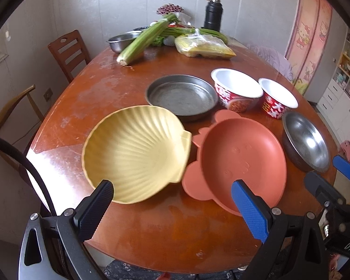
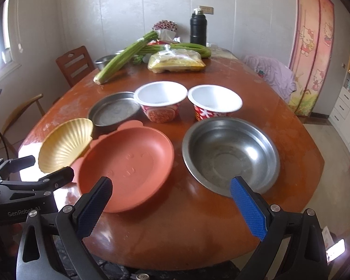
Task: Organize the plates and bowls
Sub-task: 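Grasp the yellow scallop-shell plate rim with the left tool and lift it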
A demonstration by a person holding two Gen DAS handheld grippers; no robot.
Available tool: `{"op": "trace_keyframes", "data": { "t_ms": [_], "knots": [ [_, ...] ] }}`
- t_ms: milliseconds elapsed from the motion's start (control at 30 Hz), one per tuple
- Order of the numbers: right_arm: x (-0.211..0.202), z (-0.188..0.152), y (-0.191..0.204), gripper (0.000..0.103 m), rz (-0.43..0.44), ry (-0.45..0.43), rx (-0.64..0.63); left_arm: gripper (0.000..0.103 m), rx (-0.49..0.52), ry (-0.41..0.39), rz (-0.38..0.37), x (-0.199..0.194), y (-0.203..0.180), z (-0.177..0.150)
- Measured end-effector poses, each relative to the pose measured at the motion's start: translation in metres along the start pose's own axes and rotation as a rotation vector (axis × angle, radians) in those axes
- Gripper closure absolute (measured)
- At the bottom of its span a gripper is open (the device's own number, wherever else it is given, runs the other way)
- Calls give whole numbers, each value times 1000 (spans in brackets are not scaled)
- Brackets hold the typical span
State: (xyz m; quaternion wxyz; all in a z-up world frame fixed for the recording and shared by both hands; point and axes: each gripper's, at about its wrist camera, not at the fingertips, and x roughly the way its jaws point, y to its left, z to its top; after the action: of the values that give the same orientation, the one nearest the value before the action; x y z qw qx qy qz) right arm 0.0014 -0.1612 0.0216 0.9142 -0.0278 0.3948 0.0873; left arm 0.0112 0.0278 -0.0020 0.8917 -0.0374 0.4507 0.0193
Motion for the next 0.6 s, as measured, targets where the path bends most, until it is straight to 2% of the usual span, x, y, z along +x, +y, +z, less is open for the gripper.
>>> {"op": "trace_keyframes", "data": {
  "t_ms": [167,300,500,600],
  "knots": [
    [5,22,13,2,65,-13,-40,1,-127,9,25,5,44,3],
    [21,45,45,2,150,4,-129,1,-229,35,63,14,83,3],
    [57,67,102,2,255,63,-297,1,-275,86,89,31,113,2],
    [77,69,121,4,241,94,-349,1,-269,104,85,39,115,6]
  ]
}}
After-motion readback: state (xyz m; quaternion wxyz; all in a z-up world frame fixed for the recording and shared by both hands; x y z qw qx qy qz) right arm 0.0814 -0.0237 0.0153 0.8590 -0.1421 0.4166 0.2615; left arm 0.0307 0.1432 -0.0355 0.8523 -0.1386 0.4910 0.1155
